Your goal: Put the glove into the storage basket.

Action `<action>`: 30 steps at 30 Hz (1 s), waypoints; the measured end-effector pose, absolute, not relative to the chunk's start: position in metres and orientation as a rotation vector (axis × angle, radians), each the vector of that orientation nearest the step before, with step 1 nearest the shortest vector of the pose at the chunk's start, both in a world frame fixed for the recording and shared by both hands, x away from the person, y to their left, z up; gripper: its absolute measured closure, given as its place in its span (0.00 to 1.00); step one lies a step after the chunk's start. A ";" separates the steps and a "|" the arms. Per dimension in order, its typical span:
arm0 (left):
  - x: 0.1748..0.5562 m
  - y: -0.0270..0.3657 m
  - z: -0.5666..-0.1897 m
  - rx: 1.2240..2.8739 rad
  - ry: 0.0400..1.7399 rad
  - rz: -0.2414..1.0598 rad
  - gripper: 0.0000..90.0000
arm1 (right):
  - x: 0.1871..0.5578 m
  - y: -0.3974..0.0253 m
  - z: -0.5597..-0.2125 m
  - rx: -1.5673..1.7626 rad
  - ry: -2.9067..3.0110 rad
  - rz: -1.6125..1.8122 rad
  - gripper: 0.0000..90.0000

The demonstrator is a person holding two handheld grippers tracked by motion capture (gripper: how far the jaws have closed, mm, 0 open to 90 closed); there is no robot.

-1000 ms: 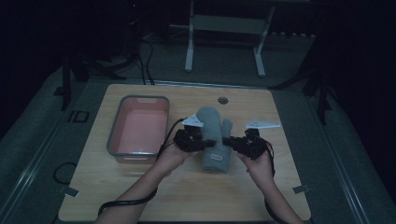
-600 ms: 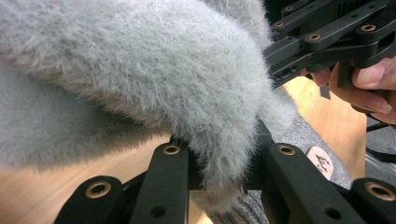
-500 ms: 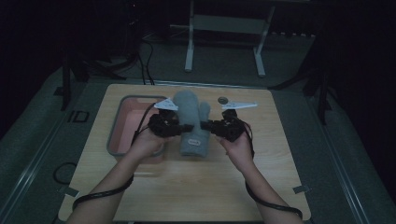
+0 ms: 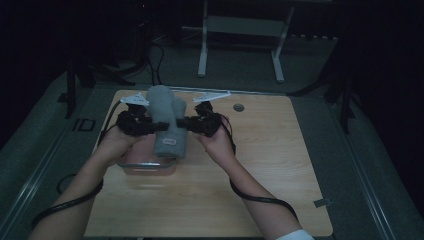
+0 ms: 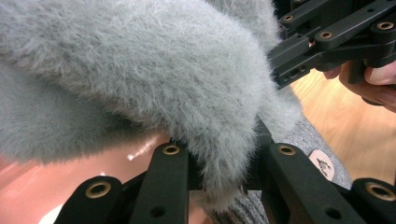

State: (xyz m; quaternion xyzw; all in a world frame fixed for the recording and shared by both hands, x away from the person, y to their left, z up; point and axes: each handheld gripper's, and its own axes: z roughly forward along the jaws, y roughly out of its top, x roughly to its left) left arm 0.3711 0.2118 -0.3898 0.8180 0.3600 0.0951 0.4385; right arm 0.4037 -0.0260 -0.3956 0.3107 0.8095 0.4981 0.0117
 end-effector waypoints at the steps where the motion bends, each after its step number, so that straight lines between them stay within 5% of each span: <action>1: 0.372 0.217 -0.392 2.028 0.910 0.231 0.86 | 0.405 -0.021 -0.397 0.974 2.531 1.552 0.89; 18: 0.404 0.240 -0.475 2.121 1.104 0.148 0.86 | 0.438 0.034 -0.478 1.125 2.658 1.305 0.89; 30: 0.418 0.230 -0.493 2.223 1.204 0.095 0.85 | 0.448 0.048 -0.495 1.169 2.718 1.090 0.87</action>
